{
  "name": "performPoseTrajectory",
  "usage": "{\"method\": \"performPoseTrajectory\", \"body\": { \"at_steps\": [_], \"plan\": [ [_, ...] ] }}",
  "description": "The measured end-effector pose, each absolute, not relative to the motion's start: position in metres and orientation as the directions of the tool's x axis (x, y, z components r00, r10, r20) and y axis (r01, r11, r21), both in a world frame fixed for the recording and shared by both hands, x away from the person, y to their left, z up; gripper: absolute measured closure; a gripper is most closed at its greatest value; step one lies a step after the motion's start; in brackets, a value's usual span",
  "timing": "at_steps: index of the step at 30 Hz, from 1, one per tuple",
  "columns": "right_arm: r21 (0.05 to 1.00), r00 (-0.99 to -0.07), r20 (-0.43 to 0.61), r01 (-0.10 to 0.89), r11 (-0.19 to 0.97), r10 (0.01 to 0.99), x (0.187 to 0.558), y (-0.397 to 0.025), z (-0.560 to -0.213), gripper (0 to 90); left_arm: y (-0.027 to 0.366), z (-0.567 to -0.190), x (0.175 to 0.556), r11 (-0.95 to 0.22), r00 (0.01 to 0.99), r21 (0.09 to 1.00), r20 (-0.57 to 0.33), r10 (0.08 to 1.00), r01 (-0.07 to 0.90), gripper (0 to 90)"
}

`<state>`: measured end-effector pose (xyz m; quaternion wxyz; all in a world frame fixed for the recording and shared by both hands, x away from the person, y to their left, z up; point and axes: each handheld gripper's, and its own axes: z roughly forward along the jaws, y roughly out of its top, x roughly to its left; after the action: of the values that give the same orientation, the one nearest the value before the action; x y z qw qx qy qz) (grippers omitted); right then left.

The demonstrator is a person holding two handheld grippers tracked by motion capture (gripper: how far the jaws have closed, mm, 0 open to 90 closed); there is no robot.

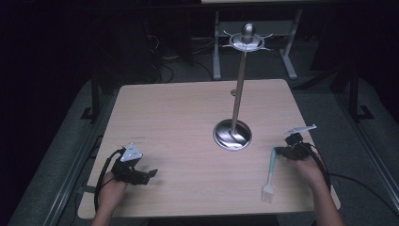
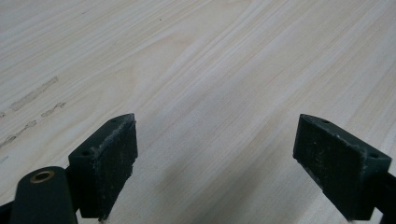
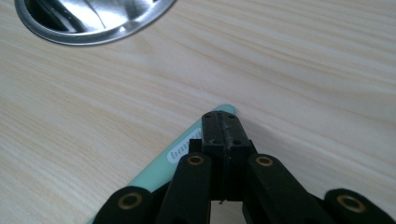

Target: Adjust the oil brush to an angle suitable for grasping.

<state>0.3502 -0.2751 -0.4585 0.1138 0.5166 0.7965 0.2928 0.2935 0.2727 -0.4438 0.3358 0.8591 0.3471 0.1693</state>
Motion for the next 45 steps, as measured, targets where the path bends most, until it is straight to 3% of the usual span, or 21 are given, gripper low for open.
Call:
{"method": "performPoseTrajectory", "body": {
  "at_steps": [36, 45],
  "plan": [
    [0.605, -0.563, 0.118, 0.694, 0.39, 0.818, 0.369, -0.211, -0.459, 89.8, 0.276, -0.444, 0.292, -0.518, 0.689, 0.701, 0.051, 0.723, 0.491, 13.4],
    [0.603, -0.568, 0.135, 0.697, 0.387, 0.812, 0.351, -0.212, -0.446, 89.8, 0.276, -0.445, 0.292, -0.512, 0.687, 0.702, 0.046, 0.726, 0.494, 13.4]
  ]
}}
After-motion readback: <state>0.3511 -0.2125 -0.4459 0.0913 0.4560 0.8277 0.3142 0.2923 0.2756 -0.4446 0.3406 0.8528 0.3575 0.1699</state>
